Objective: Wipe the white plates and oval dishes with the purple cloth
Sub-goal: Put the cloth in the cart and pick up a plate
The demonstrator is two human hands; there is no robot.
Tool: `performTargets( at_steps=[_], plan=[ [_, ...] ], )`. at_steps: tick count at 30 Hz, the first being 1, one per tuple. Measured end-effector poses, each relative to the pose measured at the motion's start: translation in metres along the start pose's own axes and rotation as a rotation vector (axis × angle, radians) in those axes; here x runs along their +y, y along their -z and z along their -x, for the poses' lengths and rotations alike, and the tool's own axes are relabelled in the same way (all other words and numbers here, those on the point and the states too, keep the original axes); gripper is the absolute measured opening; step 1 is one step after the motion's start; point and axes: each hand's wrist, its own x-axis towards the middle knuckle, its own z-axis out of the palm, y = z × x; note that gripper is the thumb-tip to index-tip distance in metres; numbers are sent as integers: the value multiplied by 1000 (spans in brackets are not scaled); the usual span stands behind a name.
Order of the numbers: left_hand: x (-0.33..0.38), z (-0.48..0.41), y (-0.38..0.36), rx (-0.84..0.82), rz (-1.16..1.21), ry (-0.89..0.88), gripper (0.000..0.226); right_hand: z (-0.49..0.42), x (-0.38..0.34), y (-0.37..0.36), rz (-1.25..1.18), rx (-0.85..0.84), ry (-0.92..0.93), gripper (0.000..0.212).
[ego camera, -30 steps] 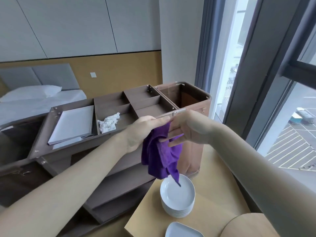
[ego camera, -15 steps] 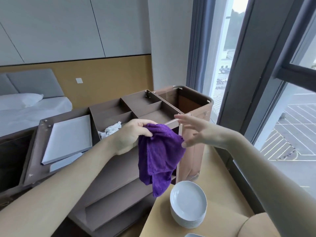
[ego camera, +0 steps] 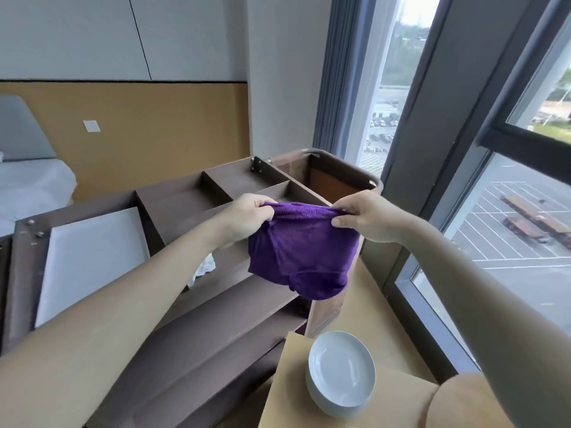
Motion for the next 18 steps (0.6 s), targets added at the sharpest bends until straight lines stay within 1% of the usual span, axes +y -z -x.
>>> performTargets(
  at_steps=[3, 8, 12, 16, 18],
  plan=[
    [2, -11, -1, 12, -15, 27, 32, -18, 9, 9, 67, 10, -3, 15],
    [15, -33, 0, 74, -24, -4, 30, -60, 26, 25, 133, 111, 50, 18],
    [22, -61, 14, 128, -55, -32, 41, -110, 29, 30, 179, 174, 78, 20],
    [24, -105, 35, 174, -210, -129, 39, -168, 28, 30, 286, 239, 91, 26],
    [19, -130, 48, 217, -332, -195, 41, -199, 29, 30, 317, 290, 92, 26]
  ],
)
